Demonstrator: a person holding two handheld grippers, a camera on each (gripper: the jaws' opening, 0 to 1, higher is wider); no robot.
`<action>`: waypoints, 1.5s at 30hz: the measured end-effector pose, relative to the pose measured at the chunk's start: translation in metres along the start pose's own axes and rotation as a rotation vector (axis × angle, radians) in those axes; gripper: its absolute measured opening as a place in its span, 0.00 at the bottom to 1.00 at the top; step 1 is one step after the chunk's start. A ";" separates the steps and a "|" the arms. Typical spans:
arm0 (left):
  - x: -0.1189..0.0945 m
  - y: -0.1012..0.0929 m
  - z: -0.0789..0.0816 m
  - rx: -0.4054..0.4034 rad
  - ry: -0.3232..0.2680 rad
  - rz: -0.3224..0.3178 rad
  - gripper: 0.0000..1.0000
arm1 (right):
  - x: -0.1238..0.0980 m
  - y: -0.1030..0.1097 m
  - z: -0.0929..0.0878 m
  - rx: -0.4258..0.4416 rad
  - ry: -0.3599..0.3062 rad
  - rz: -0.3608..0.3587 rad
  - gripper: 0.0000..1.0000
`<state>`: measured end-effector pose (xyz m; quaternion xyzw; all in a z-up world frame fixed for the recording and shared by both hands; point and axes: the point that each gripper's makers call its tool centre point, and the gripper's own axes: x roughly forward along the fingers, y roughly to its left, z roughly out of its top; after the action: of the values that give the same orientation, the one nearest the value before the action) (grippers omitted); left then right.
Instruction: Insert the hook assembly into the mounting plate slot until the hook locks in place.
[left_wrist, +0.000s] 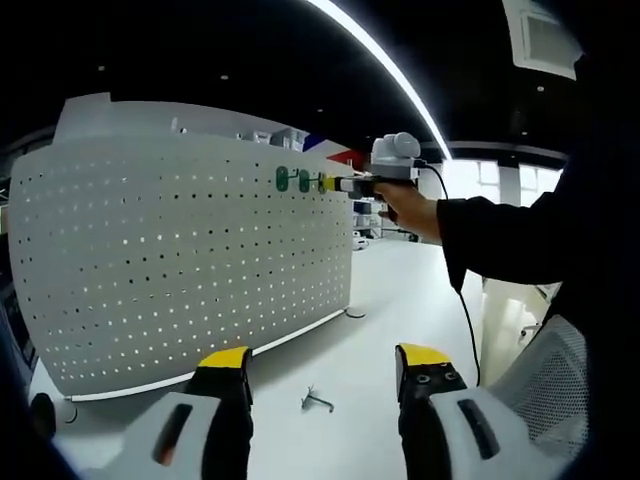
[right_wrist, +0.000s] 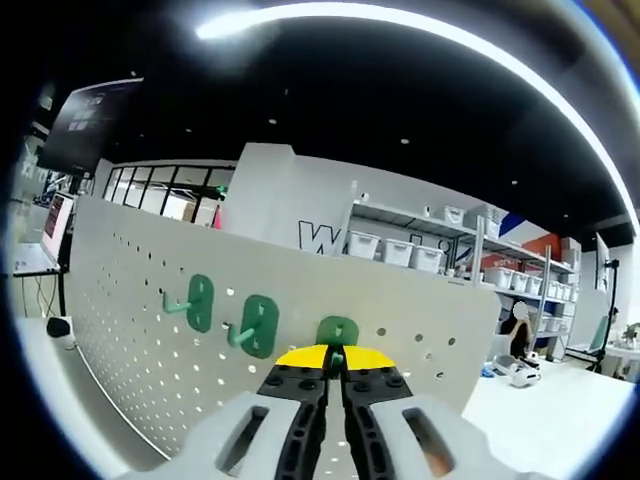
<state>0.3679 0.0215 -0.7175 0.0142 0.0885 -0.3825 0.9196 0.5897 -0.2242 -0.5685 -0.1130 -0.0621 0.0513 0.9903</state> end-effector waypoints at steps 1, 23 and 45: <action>0.000 0.000 0.000 0.000 0.000 0.000 0.59 | 0.000 0.000 0.000 -0.005 -0.001 0.000 0.01; 0.001 -0.003 -0.001 0.013 0.006 -0.014 0.58 | -0.027 -0.003 0.009 0.020 -0.026 0.000 0.15; 0.003 -0.006 -0.006 0.021 0.029 -0.021 0.56 | -0.083 0.019 0.040 -0.012 -0.112 0.062 0.23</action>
<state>0.3646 0.0156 -0.7239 0.0283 0.0977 -0.3930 0.9139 0.5004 -0.2069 -0.5430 -0.1178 -0.1140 0.0877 0.9826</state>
